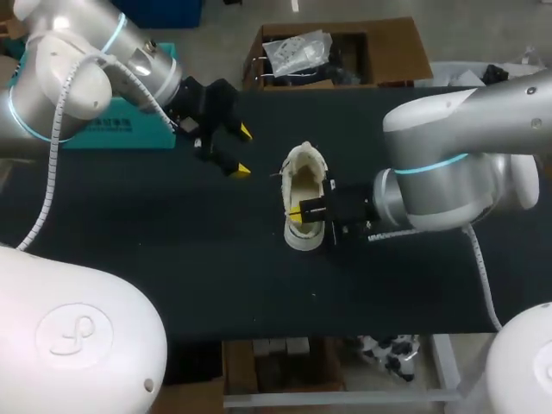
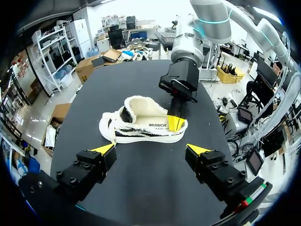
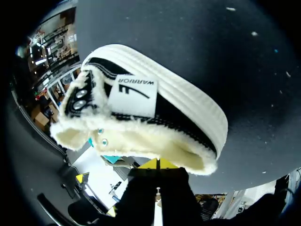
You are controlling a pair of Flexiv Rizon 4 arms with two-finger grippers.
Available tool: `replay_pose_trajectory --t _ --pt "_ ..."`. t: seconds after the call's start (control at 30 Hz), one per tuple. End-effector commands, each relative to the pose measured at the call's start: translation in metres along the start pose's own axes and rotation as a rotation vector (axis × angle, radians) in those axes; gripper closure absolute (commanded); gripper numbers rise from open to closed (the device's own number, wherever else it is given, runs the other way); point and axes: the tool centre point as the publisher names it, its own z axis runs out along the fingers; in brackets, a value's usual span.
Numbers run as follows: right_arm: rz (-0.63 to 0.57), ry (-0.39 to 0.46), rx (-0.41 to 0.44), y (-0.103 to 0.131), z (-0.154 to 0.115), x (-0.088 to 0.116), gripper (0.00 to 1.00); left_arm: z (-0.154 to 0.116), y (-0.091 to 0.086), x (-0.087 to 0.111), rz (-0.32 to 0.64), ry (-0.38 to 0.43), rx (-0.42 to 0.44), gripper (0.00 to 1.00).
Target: Open the shoe tongue, take the insole out of the shoe, put the insole back into the shoe, and pack the shoe into the shoebox
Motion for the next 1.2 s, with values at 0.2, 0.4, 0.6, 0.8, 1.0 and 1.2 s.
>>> replay_pose_trajectory --t 0.2,0.4,0.6,0.8,1.0,1.2 --pt "-0.09 -0.021 0.058 -0.015 -0.083 0.016 1.0 0.014 0.003 0.018 -0.237 -0.003 -0.26 0.0" --pt "-0.118 -0.263 0.146 -0.019 -0.107 0.024 0.0 0.014 0.003 0.021 -0.225 -0.022 -0.345 0.0" --pt "-0.118 -0.263 0.146 -0.019 -0.107 0.024 0.0 0.015 0.002 0.022 -0.274 -0.017 -0.291 0.0" --pt "-0.356 -0.341 0.133 -0.01 -0.14 0.019 0.0 0.043 0.012 0.028 -0.616 0.019 -0.219 0.0" --pt "-0.891 -0.593 0.291 -0.008 -0.195 0.012 0.0 0.067 0.018 0.035 -0.958 -0.211 -0.478 0.0" --pt "-0.891 -0.593 0.291 -0.008 -0.195 0.012 0.0 0.067 0.018 0.035 -0.958 -0.211 -0.478 0.0"
